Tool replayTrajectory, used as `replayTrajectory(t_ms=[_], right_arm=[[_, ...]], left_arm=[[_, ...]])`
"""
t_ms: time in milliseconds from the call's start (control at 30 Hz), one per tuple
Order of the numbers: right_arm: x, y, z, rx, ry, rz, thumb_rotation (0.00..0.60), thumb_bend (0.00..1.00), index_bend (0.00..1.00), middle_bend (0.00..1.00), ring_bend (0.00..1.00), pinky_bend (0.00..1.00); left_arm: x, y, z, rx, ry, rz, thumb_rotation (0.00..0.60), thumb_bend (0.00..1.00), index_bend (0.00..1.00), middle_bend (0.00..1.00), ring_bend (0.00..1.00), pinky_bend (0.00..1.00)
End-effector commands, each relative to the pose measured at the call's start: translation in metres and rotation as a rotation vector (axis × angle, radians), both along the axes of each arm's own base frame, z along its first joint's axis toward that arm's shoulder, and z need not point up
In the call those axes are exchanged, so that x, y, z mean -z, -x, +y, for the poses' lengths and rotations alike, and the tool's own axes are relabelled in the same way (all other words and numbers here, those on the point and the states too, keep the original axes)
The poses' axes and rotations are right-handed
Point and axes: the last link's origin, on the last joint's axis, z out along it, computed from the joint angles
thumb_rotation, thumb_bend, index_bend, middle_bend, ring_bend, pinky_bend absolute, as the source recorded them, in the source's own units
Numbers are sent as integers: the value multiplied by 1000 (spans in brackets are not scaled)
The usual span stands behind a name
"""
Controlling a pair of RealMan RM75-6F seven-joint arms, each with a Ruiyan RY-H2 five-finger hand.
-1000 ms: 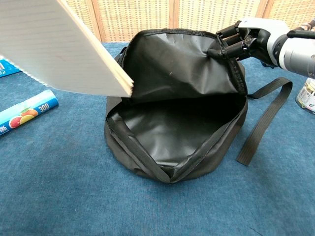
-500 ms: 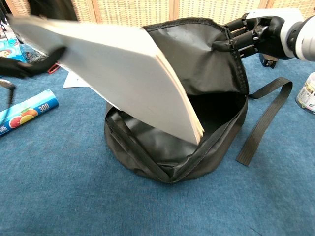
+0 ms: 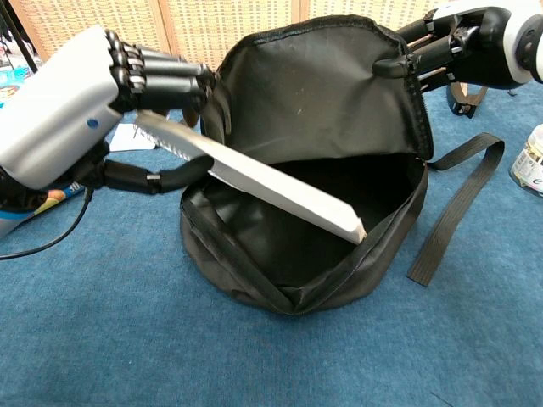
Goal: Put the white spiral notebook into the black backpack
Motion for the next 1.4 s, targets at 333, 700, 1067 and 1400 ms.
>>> replayTrajectory(t_ms=[333,700,1067,1400], right_arm=[[-4,-8,8,-14,-21,-10,600,504,610,560,398,420],[-14,-15,21,-46,-39,-36,600,503,610,560,398,404],[-24,-17,32,-67,-41,-50,600,503,610,560,398,404],[-28,-17,40,-72,-59,-64,600,503,610,560,398,404]], left_arm=[[24,0,7,-24,-11,127,600,424,747,536,569,690],[51,-9,23,-86,-42,244,600,423,747,536,569,690],[73,-10,40,-188,-103,387,600,424,747,536,569,690],[90,-24,50,-279,-125,427,600,424,747,536,564,690]])
